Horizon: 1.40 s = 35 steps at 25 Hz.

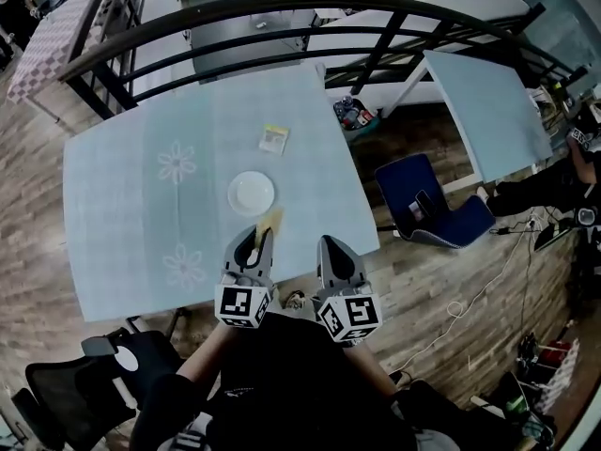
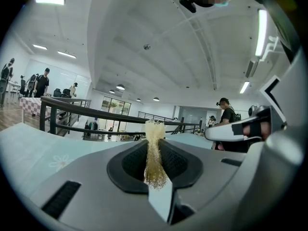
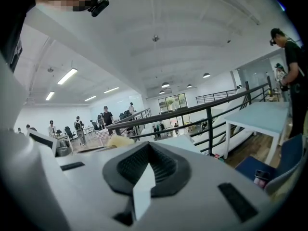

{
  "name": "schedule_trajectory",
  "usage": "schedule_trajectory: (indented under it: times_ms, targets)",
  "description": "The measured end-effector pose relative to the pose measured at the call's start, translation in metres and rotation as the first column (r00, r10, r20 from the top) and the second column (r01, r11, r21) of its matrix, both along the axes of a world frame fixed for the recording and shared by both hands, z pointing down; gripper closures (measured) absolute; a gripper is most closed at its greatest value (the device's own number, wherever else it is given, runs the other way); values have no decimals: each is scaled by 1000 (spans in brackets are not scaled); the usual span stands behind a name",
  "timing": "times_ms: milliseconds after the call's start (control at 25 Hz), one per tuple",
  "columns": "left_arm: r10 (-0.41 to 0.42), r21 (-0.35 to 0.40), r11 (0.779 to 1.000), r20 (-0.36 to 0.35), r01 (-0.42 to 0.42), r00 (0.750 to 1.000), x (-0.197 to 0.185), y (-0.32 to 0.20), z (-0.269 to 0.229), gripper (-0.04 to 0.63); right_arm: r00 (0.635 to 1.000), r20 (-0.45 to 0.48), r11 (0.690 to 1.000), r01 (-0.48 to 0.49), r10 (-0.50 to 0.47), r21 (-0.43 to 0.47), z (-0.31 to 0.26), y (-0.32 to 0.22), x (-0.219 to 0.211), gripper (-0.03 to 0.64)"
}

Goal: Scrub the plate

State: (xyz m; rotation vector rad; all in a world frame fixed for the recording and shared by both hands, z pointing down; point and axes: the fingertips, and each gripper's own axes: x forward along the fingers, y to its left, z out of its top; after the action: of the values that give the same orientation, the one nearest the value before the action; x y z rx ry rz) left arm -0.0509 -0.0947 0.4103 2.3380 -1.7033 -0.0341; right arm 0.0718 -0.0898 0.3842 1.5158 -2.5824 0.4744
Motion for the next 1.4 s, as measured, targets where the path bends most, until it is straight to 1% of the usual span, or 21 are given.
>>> schedule_trajectory:
  times_ms: [120, 280, 440, 640, 760, 880, 1000, 1080, 1240, 1400]
  targets:
    - [11, -11, 1000, -9, -11, 1000, -14, -23, 4, 526, 1000, -16, 1000, -10, 9, -14, 4, -19, -13, 615]
    - [20, -60, 998, 6, -19, 1000, -29, -48, 27, 526, 999, -40, 999, -32, 30, -43, 10, -36, -21, 615]
    - [53, -114, 992, 25, -50, 998, -37, -70, 55, 526, 996, -75, 995, -58, 52, -77, 22, -45, -26, 615]
    - [95, -187, 979, 38, -86, 995, -39, -95, 91, 526, 990, -105, 987, -108, 96, -120, 34, -49, -24, 615]
    - [100, -227, 970, 50, -86, 994, -43, -110, 114, 525, 986, -114, 979, -136, 120, -148, 45, -49, -20, 615]
    - [94, -256, 963, 41, -81, 995, -45, -125, 136, 525, 983, -121, 974, -158, 140, -163, 52, -50, -19, 615]
    - [109, -322, 942, 30, -93, 994, -44, -136, 164, 526, 978, -135, 967, -179, 157, -179, 57, -50, -19, 615]
    - [114, -360, 928, 41, -92, 993, -45, -145, 186, 526, 977, -142, 964, -187, 162, -188, 61, -49, -20, 615]
    - [117, -383, 920, 70, -82, 991, -45, -162, 212, 526, 973, -160, 959, -195, 164, -204, 64, -42, -19, 615]
    - [151, -402, 910, 97, -100, 984, -40, -171, 227, 526, 970, -166, 954, -212, 179, -211, 67, -41, -19, 615]
